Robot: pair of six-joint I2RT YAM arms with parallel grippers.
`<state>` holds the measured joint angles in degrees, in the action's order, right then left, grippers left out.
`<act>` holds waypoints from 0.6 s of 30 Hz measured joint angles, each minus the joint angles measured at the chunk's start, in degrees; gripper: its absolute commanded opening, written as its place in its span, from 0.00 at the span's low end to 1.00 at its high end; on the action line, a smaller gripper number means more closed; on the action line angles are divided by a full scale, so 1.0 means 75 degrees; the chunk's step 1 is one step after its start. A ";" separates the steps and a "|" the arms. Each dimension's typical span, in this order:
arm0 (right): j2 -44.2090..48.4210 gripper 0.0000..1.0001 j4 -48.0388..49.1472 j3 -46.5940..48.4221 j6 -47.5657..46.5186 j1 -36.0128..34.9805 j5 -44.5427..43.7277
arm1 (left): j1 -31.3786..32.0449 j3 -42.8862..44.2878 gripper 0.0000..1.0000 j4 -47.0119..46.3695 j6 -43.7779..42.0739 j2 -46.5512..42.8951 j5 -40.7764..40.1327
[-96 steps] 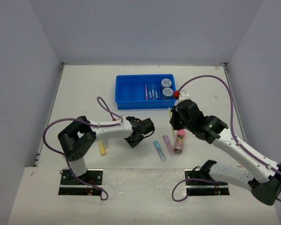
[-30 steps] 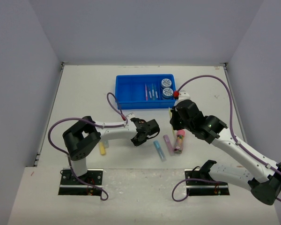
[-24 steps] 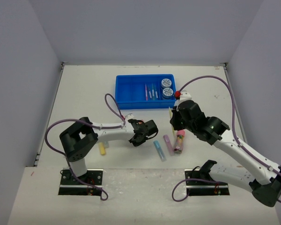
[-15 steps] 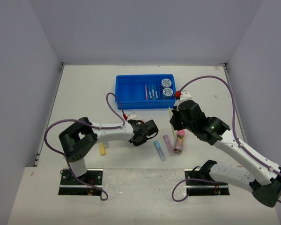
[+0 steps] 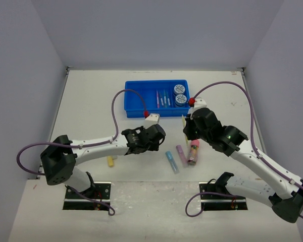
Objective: Sort the stationery into containers
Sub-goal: Close the pen cap on the pen.
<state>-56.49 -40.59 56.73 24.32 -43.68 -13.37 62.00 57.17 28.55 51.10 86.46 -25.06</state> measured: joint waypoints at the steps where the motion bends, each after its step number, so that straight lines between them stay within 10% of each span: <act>1: 0.0000 0.00 -0.0003 0.0000 0.0000 0.0000 -0.0001 | 0.0000 0.0003 0.45 -0.0089 -0.0293 0.0055 0.0037; 18: 0.0090 0.00 -0.0013 0.0000 0.0000 0.0000 -0.0023 | -0.0213 0.0027 0.41 -0.0485 -0.2319 0.1273 0.0923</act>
<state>-55.82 -40.69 56.73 24.32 -43.68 -13.54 60.40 57.37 24.91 33.70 96.01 -18.13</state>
